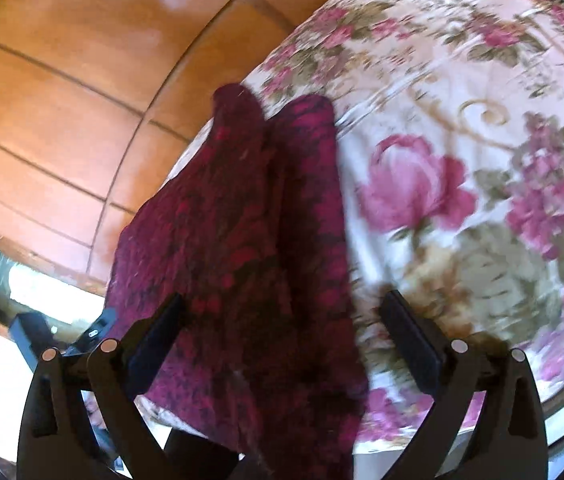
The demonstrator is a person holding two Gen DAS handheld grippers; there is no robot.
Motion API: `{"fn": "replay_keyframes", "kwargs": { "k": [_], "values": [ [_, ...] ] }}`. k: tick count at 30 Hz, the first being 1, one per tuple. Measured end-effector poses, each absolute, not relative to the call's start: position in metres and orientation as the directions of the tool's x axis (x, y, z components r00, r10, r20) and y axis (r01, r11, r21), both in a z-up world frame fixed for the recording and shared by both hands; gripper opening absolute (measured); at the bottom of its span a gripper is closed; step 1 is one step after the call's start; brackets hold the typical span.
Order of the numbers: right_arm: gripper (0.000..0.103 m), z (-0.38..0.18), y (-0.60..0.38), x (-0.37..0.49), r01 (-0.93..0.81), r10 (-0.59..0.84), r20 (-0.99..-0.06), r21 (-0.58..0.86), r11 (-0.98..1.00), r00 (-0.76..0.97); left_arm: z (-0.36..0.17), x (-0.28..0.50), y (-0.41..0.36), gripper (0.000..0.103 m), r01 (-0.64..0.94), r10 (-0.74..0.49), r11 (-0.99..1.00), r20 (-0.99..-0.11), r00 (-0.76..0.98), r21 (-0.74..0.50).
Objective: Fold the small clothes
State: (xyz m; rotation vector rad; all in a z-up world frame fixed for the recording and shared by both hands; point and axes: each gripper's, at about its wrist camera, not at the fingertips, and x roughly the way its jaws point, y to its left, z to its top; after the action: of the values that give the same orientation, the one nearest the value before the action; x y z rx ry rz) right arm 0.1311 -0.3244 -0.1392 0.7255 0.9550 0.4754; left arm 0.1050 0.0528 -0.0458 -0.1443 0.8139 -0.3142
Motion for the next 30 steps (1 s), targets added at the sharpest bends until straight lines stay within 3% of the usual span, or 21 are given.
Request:
{"fn": "replay_keyframes", "kwargs": {
  "k": [2, 6, 9, 16, 23, 30],
  "values": [
    [0.096, -0.138, -0.315, 0.133, -0.078, 0.675, -0.551, 0.743, 0.664, 0.491, -0.050, 0.110, 0.051, 0.039, 0.214, -0.323, 0.946, -0.699, 0.637, -0.243],
    [0.062, -0.132, -0.301, 0.135, -0.090, 0.695, -0.548, 0.752, 0.653, 0.465, -0.055, 0.116, 0.055, 0.039, 0.214, -0.337, 0.941, -0.705, 0.624, -0.261],
    [0.049, -0.113, -0.292, 0.132, -0.127, 0.703, -0.523, 0.752, 0.647, 0.482, -0.057, 0.118, 0.062, 0.039, 0.210, -0.364, 0.931, -0.701, 0.614, -0.299],
    [0.041, -0.029, -0.230, 0.119, -0.340, 0.757, -0.423, 0.708, 0.619, 0.498, -0.061, 0.120, 0.074, 0.039, 0.199, -0.436, 0.894, -0.678, 0.592, -0.401],
    [0.039, 0.008, -0.116, 0.121, -0.494, 0.727, -0.500, 0.533, 0.687, 0.471, -0.058, 0.117, 0.103, 0.039, 0.184, -0.500, 0.847, -0.627, 0.597, -0.499],
    [0.038, 0.005, -0.026, 0.106, -0.608, 0.596, -0.623, 0.232, 0.759, 0.506, -0.046, 0.082, 0.208, 0.039, 0.068, -0.509, 0.759, -0.525, 0.682, -0.647]
  ]
}}
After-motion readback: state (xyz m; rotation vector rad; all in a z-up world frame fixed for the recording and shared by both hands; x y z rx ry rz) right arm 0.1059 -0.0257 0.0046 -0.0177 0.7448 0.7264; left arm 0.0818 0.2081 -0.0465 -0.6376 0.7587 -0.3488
